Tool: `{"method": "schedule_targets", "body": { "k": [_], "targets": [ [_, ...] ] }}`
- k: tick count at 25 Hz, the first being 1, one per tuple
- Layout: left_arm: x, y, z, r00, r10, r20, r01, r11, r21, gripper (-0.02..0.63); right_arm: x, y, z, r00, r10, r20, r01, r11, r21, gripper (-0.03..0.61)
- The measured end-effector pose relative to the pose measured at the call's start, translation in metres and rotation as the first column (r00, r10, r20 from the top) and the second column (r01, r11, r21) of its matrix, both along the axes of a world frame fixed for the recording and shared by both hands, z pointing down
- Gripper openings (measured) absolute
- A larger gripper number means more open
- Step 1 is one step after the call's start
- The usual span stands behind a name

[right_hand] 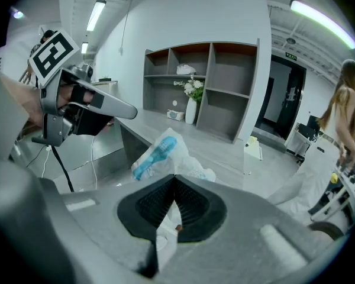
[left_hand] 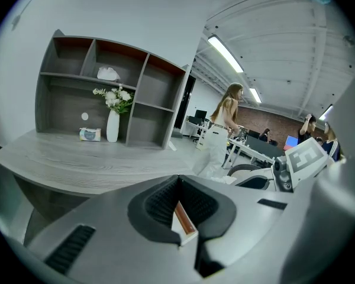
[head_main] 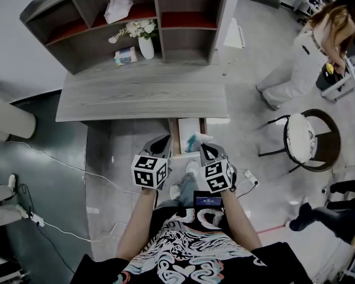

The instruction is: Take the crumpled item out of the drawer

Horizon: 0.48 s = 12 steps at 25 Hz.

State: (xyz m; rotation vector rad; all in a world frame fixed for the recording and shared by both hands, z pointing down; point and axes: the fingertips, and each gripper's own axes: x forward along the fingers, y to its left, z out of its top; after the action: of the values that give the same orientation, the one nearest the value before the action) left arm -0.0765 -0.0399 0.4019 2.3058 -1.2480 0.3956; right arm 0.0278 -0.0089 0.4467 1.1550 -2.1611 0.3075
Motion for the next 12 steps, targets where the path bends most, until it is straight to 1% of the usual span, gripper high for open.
{"method": "schedule_targets", "body": {
  "k": [8,12],
  "targets": [
    [0.001,0.005,-0.003,1.0,-0.003,0.001,0.003,1.0,0.002,-0.001,0.007,0.007,-0.001,1.0,0.018,0.008,-0.018,1.0,-0.011,0.008],
    [-0.001,0.01,-0.003,1.0,-0.004,0.003,0.004,1.0,0.007,0.0,0.004,0.013,0.001,1.0,0.009,0.003,-0.009,1.0,-0.01,0.008]
  ]
}}
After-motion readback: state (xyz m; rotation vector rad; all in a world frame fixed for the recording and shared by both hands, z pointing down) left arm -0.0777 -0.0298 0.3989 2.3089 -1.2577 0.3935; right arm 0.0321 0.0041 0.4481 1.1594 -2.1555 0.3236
